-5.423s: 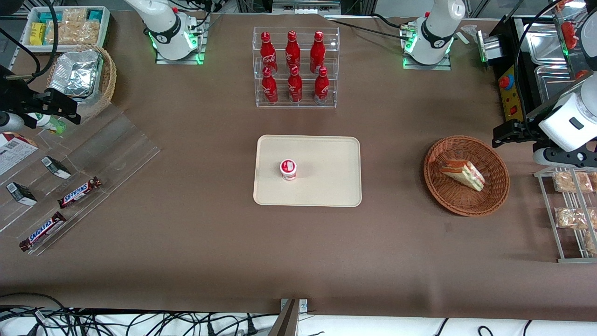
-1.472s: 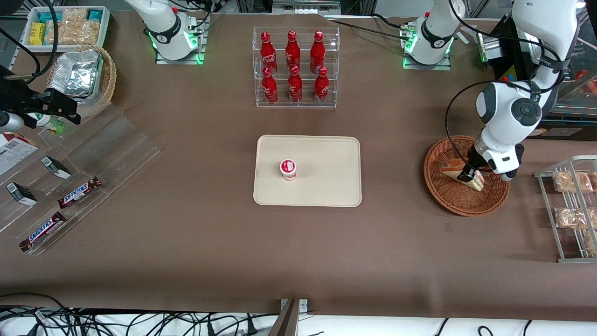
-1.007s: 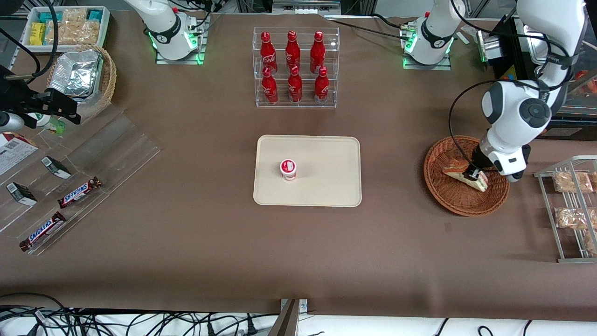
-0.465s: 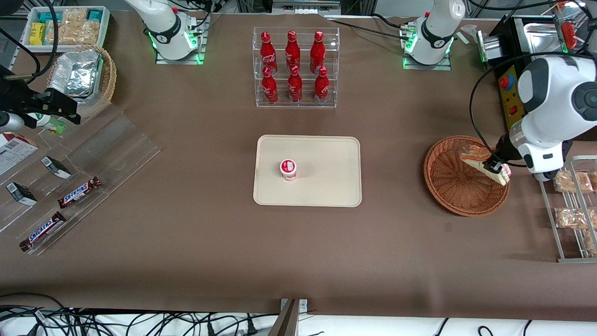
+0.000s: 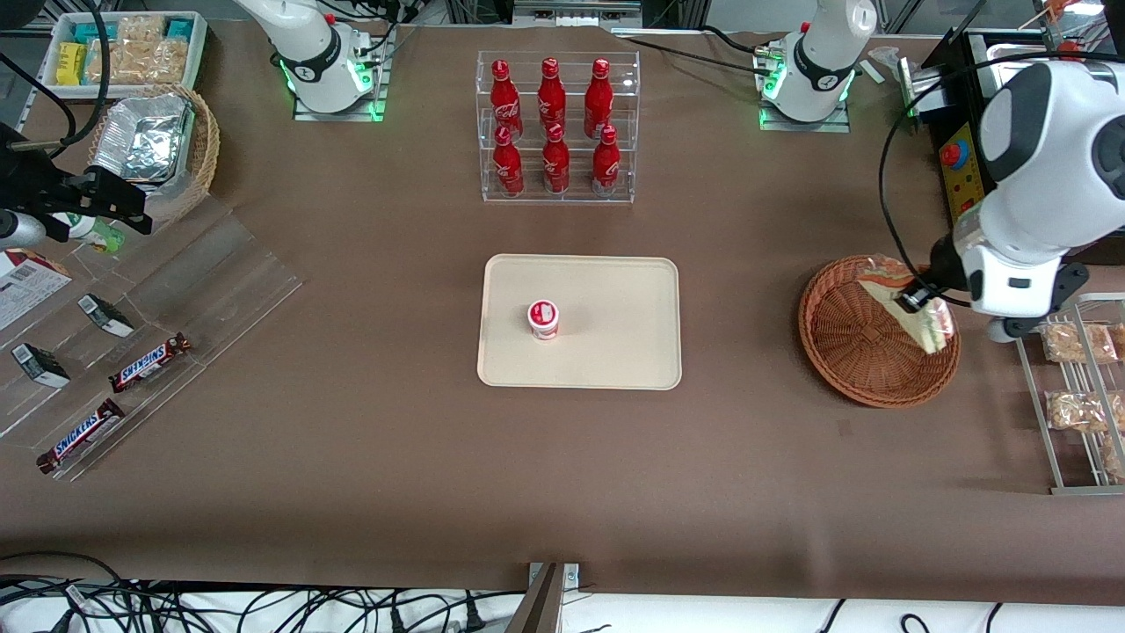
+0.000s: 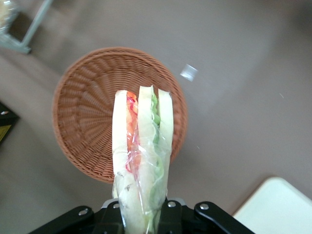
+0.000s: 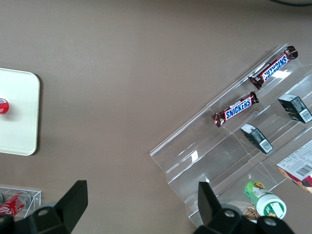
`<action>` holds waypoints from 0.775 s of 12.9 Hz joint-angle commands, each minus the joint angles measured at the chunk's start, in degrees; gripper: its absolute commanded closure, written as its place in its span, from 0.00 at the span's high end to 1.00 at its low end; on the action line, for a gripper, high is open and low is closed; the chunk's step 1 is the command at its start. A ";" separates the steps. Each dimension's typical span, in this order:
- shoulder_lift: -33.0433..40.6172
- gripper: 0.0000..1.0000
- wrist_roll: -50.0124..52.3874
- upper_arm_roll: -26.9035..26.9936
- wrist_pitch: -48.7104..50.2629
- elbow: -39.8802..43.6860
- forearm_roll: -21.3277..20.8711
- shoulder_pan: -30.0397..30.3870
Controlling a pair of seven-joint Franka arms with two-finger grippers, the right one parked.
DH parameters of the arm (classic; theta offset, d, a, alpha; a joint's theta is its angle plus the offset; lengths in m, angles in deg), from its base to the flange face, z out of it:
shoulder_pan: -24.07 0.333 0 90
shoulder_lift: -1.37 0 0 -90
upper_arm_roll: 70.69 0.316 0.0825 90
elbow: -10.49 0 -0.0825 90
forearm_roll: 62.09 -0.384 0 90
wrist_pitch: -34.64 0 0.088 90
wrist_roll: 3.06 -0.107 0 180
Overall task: Place sandwich from basket to tray
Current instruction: 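Lift the sandwich up out of the basket with the left gripper, then carry the sandwich over the cream tray beside the small bottle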
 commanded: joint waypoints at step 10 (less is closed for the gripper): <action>-5.24 0.17 -7.67 -22.58 0.86 5.55 -1.26 -0.11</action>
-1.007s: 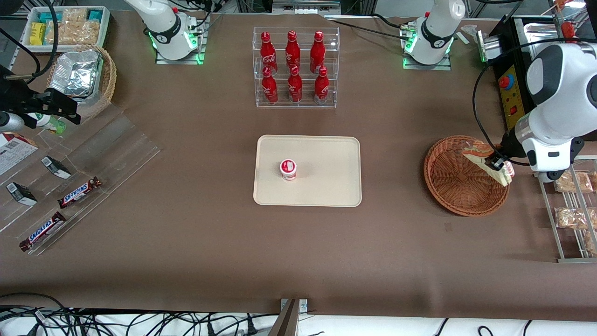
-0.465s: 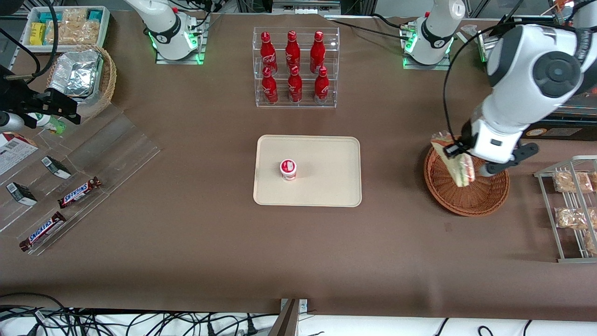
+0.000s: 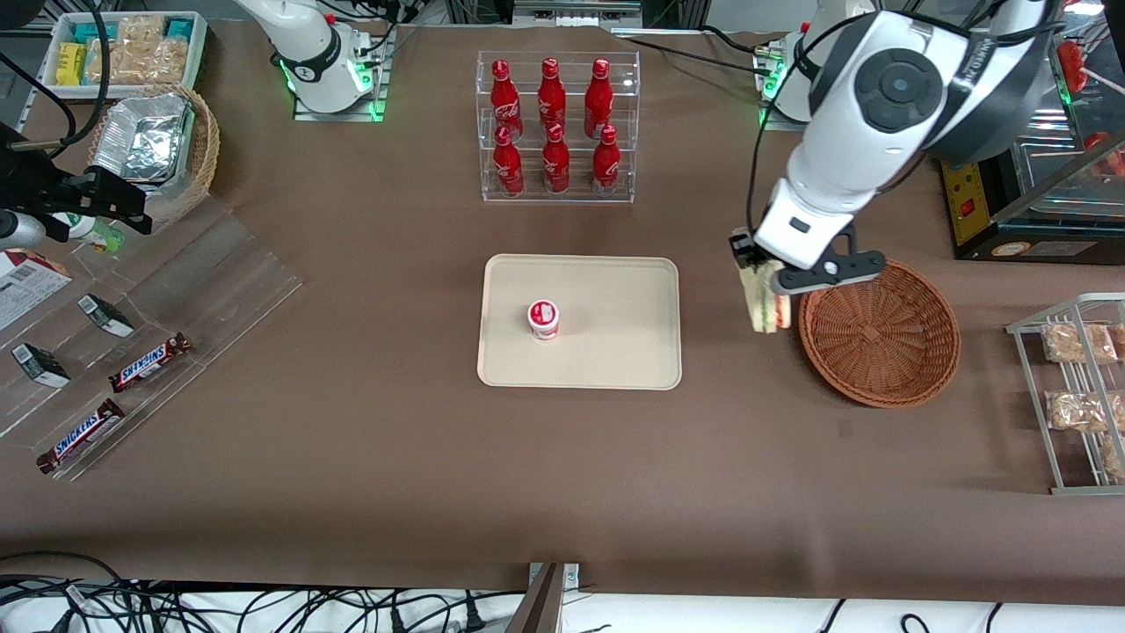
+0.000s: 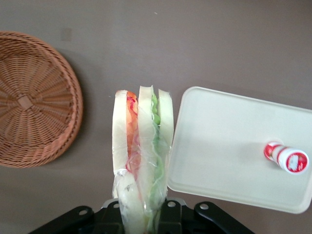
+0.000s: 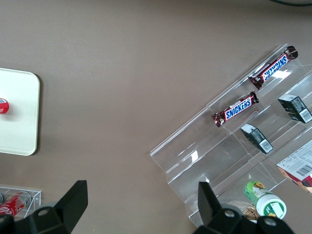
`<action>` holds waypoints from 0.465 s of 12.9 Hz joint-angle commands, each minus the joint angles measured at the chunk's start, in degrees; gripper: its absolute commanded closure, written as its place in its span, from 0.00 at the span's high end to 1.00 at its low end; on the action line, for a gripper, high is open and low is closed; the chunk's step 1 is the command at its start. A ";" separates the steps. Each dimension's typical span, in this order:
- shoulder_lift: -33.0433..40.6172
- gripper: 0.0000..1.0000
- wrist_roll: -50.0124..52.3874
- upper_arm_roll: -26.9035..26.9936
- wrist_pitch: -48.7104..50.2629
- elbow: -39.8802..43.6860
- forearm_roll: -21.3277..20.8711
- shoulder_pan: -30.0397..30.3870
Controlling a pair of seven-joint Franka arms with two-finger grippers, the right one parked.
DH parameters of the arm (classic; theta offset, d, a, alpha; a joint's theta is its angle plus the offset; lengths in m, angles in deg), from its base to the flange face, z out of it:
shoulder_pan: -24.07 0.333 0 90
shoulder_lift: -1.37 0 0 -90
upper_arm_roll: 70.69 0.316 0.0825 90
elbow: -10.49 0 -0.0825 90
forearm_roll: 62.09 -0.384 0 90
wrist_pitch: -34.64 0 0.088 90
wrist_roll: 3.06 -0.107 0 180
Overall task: Place sandwich from basket to tray
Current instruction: 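Carry the sandwich over the cream tray beside the small bottle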
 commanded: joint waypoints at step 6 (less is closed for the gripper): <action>-6.42 0.19 -4.82 -3.58 -2.86 2.20 -3.68 -5.30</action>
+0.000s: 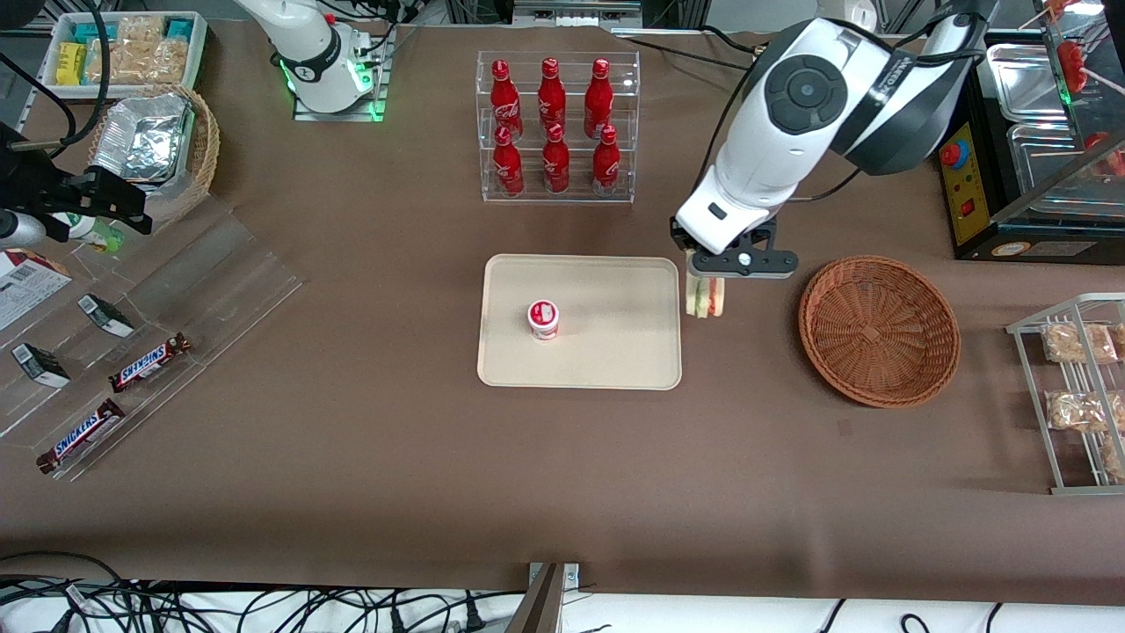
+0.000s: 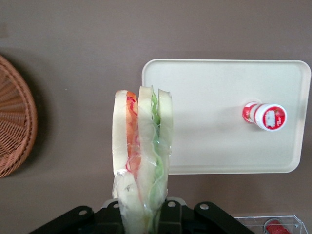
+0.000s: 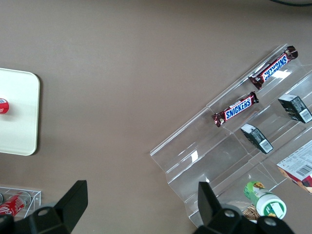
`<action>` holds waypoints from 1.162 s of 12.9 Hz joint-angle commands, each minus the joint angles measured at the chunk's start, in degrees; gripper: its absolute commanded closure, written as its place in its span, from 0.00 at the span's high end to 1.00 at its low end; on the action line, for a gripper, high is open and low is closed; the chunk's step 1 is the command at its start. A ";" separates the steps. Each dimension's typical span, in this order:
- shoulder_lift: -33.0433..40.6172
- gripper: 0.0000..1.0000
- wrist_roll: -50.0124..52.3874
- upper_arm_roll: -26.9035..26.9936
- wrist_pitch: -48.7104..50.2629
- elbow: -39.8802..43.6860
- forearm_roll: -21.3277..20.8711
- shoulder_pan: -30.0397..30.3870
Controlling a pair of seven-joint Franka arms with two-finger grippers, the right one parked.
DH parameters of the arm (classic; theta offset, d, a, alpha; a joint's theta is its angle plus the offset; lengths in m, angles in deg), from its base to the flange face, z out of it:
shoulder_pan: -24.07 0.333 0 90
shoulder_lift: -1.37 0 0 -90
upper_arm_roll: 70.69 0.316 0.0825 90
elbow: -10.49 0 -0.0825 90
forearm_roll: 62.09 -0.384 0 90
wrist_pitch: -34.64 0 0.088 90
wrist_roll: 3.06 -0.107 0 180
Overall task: Place sandwich from basket to tray
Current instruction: 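Carry the sandwich over the cream tray beside the small bottle, then lower the sandwich onto the tray and open the left gripper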
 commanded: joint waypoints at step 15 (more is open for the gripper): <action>-22.09 0.23 12.71 -0.05 -11.81 1.99 -13.82 -9.30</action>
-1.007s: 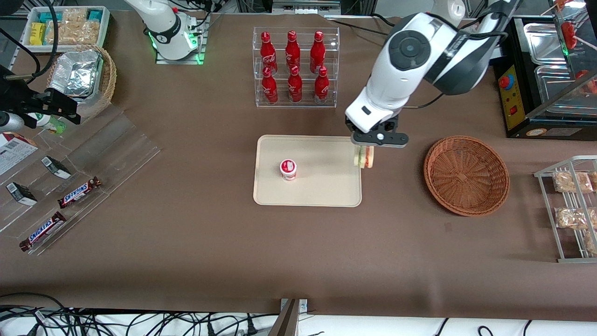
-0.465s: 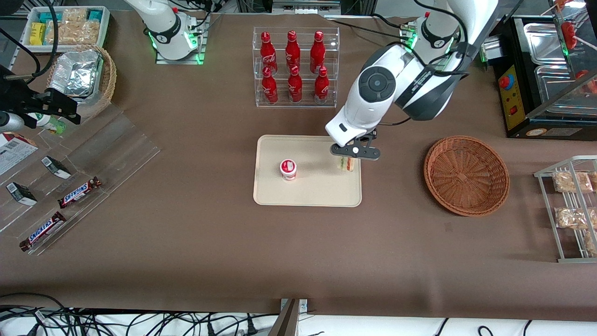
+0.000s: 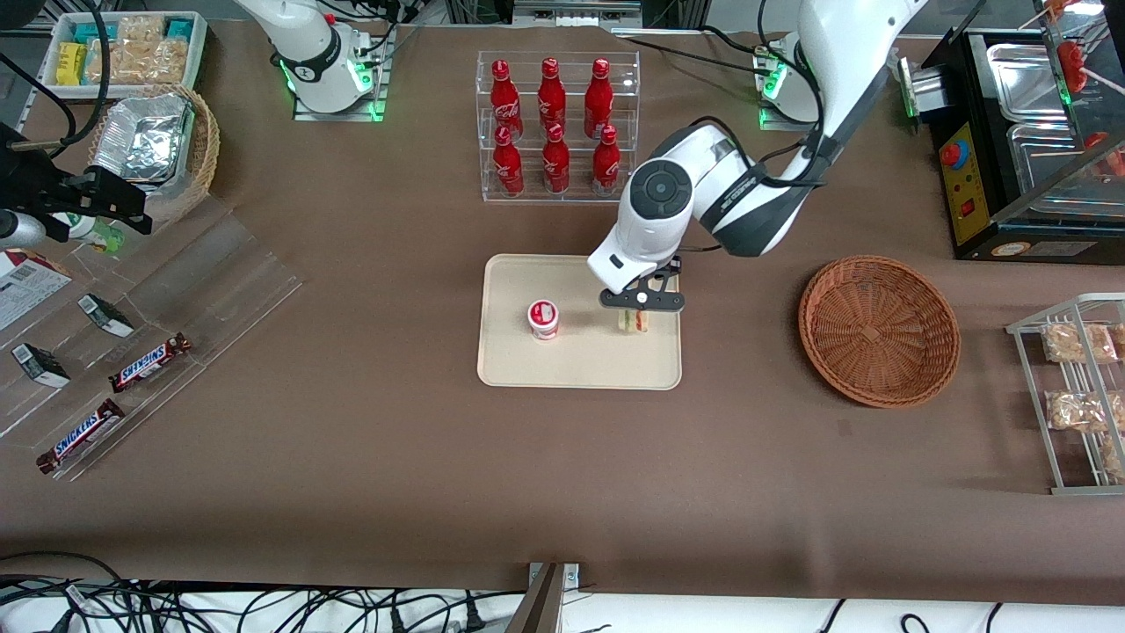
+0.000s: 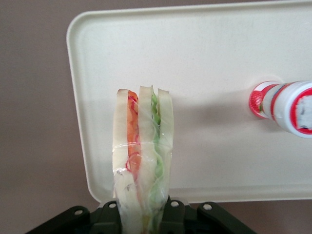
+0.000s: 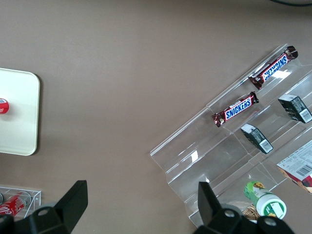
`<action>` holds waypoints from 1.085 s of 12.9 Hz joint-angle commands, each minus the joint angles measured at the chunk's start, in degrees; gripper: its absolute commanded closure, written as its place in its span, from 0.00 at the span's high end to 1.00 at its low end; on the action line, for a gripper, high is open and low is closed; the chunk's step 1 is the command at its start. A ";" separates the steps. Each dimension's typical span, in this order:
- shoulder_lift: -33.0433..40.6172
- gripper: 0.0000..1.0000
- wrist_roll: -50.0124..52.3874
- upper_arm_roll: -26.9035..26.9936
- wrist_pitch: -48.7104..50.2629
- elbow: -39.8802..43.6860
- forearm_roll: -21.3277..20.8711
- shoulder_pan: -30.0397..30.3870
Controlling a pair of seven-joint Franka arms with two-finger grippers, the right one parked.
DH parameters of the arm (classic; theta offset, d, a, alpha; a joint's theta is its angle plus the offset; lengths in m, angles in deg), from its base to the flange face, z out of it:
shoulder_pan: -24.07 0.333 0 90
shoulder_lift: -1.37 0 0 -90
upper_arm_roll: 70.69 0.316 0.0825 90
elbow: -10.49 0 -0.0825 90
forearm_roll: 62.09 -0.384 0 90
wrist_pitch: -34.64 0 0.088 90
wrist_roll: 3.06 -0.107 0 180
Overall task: Place sandwich from basket to tray
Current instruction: 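Lower the sandwich onto the tray and open the left gripper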
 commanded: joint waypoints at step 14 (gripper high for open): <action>-8.27 1.00 6.37 0.47 -4.76 1.98 -9.37 -2.17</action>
